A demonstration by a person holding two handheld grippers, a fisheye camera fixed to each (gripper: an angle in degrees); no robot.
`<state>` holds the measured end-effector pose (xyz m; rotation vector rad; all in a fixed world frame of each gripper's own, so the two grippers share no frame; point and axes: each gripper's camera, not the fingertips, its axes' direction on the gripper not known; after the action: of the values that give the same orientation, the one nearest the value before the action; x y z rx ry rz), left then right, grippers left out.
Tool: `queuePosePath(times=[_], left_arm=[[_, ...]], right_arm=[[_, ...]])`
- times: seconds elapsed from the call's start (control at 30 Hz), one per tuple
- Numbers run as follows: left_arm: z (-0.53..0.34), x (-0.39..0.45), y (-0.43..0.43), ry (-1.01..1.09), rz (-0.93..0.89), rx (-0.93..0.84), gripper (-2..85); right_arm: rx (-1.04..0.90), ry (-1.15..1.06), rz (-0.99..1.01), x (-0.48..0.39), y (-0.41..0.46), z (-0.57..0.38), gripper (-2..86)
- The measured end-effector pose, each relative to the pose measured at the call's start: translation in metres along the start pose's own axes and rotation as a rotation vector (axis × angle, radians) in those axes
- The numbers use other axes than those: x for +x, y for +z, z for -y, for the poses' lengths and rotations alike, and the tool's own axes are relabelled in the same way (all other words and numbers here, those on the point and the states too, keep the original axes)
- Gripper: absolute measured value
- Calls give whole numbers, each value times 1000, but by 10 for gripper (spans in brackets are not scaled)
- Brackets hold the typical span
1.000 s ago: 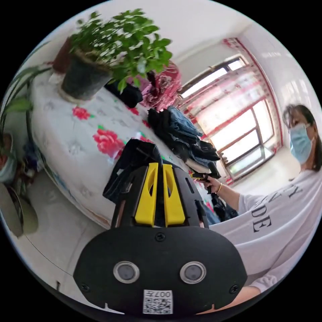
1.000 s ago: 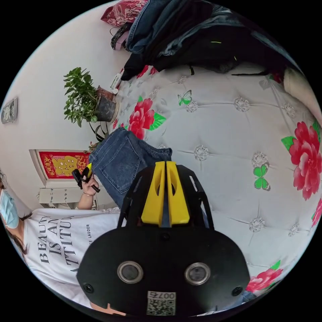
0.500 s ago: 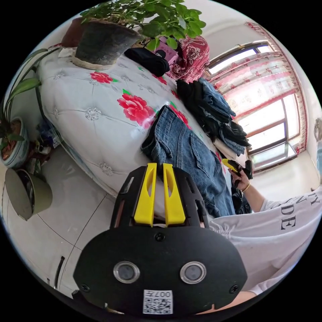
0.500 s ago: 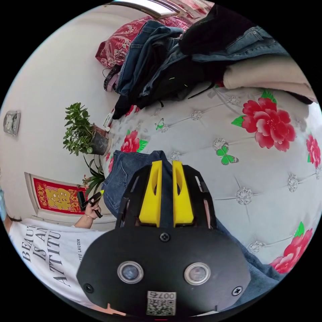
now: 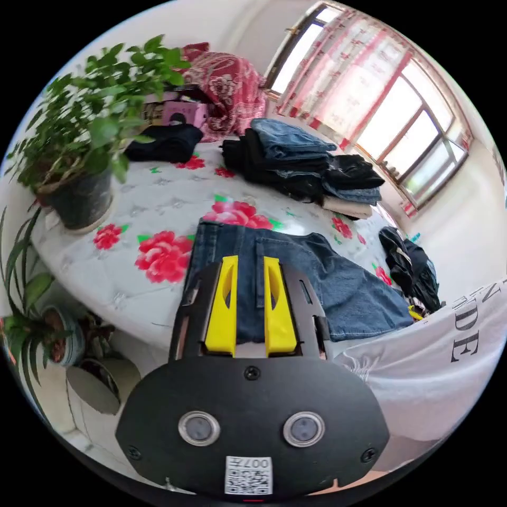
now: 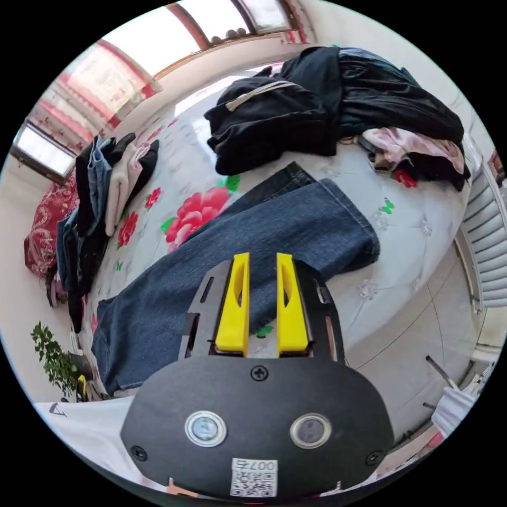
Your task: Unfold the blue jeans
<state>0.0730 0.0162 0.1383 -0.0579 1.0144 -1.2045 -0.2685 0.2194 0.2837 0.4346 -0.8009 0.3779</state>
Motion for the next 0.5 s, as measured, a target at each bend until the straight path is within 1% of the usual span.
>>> queuePosePath(times=[0.03,0.07,0.13,0.27,0.3,0.33,0.37,0.4,0.47,0.5], left_arm=[[31,26,25,90,-51,-23,84],[47,40,39,133,-80,-41,88],[103,100,98,303,-198,-112,94],[164,185,179,487,-282,-235,106],[176,210,205,538,-294,-299,108],[183,236,227,599,-295,-367,105],[185,249,238,635,-286,-397,103],[183,273,256,709,-252,-452,87],[178,304,280,805,-161,-521,46],[174,319,294,848,-70,-550,20]], right_arm=[[51,94,-34,36,-14,-2,70],[73,126,-38,50,-20,-3,72],[110,183,-23,91,-34,4,79],[100,115,13,110,-33,39,90],[88,97,14,113,-27,52,93],[75,88,21,116,-18,65,91],[68,88,22,117,-13,70,91],[50,90,19,120,0,80,87],[-20,84,21,123,25,91,78],[-84,69,17,124,42,95,68]])
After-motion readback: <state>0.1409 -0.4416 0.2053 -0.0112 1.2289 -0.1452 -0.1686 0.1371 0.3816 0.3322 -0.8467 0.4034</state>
